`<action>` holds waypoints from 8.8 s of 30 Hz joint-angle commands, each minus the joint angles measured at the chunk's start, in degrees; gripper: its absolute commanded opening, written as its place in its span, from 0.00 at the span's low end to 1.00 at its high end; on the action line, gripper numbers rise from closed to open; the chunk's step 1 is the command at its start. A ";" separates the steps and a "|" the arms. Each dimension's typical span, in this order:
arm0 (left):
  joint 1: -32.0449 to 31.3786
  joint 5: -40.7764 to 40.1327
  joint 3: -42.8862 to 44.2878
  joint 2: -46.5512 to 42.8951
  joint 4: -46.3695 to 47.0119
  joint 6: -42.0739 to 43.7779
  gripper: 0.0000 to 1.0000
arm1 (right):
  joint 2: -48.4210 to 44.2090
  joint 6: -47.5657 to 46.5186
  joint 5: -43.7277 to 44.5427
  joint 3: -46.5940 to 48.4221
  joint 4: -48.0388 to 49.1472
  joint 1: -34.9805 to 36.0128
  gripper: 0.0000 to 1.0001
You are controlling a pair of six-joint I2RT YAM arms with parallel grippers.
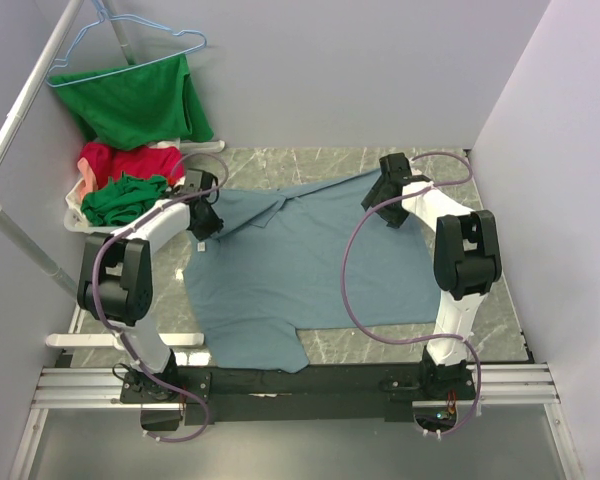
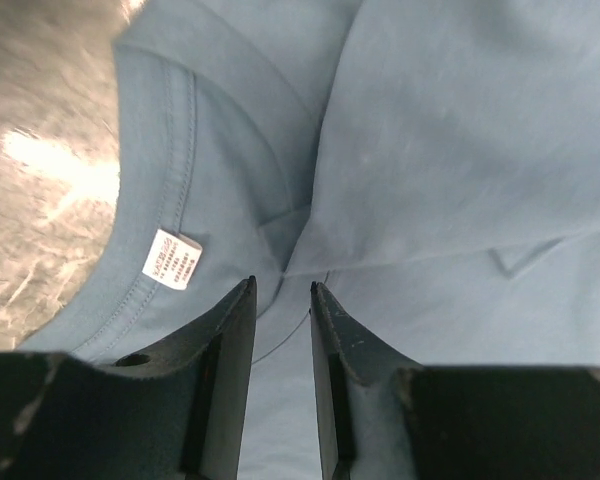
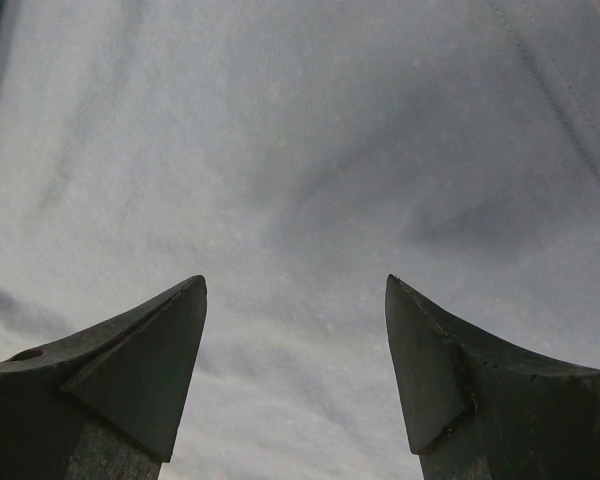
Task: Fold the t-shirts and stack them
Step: Fold the tshirt
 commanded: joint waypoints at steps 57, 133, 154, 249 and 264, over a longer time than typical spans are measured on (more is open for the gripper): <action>-1.72 -6.77 7.25 9.20 7.94 10.72 0.01 | -1.64 -1.08 2.58 1.67 -1.30 1.14 0.79; -2.86 -9.32 5.32 -8.64 3.28 0.52 0.01 | 42.40 2.34 -6.03 64.16 -10.27 -11.51 0.64; -4.09 -6.33 -3.55 -22.09 1.09 1.31 0.01 | 42.75 3.75 -6.65 63.72 -9.74 -11.78 0.51; -2.07 -5.19 26.08 -3.90 11.02 9.48 0.01 | 4.09 6.39 -9.37 15.50 7.83 -21.18 0.00; -2.42 -11.86 20.08 -11.36 9.08 8.60 0.01 | -5.68 5.60 -10.07 10.37 9.51 -22.41 0.00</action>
